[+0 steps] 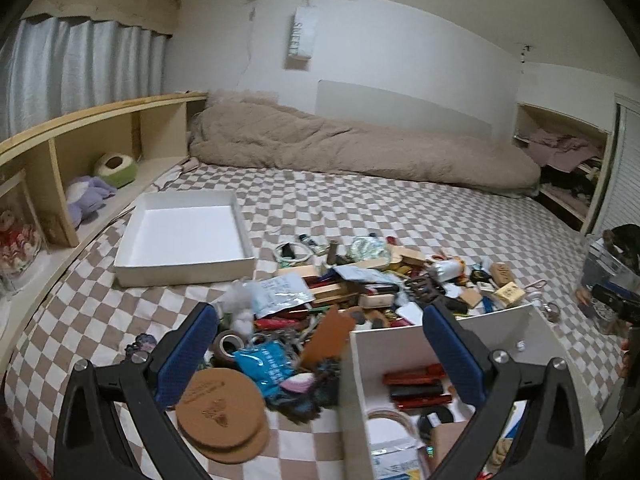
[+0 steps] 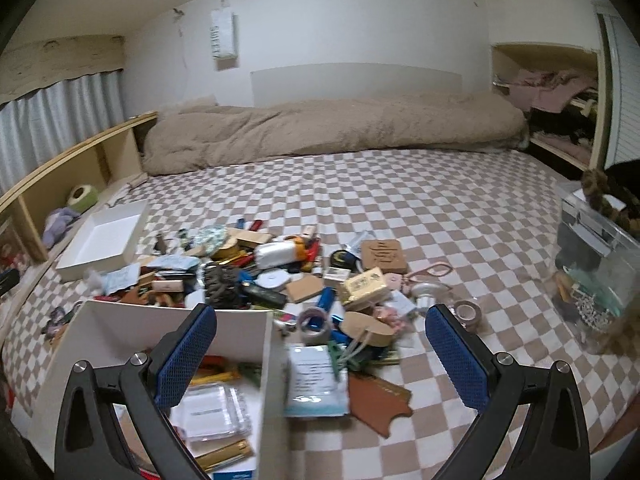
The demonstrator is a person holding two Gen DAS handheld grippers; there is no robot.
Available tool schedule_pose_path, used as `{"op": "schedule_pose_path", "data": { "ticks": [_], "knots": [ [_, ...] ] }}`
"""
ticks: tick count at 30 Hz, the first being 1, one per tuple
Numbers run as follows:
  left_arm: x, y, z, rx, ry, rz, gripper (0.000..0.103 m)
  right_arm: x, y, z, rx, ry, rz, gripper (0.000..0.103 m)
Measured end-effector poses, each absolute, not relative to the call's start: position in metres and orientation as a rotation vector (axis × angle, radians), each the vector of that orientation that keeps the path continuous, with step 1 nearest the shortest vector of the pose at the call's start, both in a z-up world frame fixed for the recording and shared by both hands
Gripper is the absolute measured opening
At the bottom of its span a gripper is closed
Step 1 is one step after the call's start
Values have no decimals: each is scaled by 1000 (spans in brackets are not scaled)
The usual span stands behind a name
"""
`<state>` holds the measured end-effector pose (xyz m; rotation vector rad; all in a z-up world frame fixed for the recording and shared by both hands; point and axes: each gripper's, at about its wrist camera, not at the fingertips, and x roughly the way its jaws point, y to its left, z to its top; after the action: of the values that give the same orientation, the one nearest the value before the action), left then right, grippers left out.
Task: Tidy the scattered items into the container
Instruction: 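Withdraw both tools from the box toward the scattered items, then grasp the round cork coasters with the left tool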
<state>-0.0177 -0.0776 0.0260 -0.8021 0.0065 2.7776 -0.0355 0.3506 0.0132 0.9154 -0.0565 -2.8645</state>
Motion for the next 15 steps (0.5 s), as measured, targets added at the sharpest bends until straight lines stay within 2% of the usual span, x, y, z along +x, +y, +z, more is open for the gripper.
{"op": "schedule_pose_path", "data": {
  "ticks": [15],
  "knots": [
    [-61,-136,-32,-1045,-36,2838,103,-64,397,-39,1088,-169,-2927,103]
  ]
}}
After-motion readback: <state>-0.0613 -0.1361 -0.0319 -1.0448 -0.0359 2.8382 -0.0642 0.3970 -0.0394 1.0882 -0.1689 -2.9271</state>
